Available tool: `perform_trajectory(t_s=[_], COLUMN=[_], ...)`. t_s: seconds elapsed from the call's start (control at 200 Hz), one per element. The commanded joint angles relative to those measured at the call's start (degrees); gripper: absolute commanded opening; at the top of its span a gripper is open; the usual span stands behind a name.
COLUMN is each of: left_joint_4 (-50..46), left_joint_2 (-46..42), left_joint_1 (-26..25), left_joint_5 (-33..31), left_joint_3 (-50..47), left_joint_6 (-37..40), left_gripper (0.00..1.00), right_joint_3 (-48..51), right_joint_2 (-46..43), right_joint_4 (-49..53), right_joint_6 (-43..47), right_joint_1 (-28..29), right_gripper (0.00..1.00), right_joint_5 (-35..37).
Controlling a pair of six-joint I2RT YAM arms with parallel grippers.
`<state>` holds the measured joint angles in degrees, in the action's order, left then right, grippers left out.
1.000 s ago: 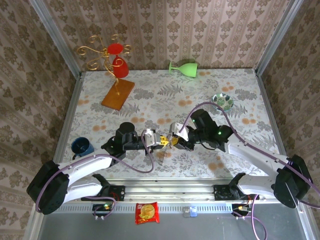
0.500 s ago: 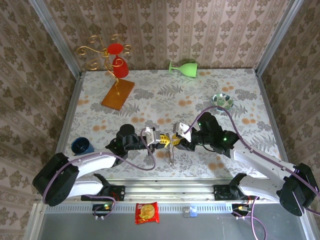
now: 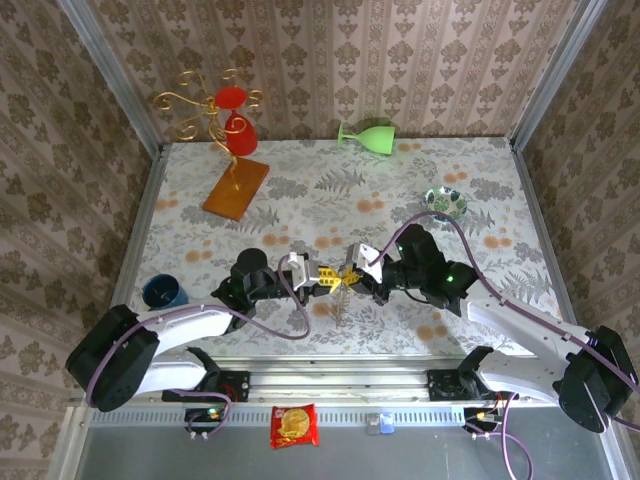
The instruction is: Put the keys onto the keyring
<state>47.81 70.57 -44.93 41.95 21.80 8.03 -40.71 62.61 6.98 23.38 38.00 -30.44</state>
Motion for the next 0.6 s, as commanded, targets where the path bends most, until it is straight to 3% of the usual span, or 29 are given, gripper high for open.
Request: perform_trajectory(t_s=[0.0, 0.095, 0.345, 0.595], left_joint_4=[1.8, -2.4, -22.0, -27.8], left_joint_2=[-0.8, -2.3, -5.3, -6.1], left_joint_1=[-0.2, -0.2, -0.8, -1.0], left_joint_5=[-0.6, -1.6, -2.6, -2.2], left_joint_3=[-0.4, 0.4, 5.8, 8.3], left_joint_6=[-0.2, 1.9, 11.6, 15.4], left_gripper=[0.23, 0.28, 0.27, 0.23], right_joint_3=[-1.8, -4.2, -11.5, -18.1], right_joint_2=[-0.1, 0.6, 4.2, 8.3], right_joint_4=[1.6, 6.5, 18.6, 28.1], right_joint_6=[1.0, 3.8, 10.9, 16.0], right_joint_1=[-0.1, 0.0, 1.4, 4.0], right_gripper=[0.00, 0.00, 0.00, 0.00], right_joint_5=[-0.7, 0.3, 3.0, 5.5])
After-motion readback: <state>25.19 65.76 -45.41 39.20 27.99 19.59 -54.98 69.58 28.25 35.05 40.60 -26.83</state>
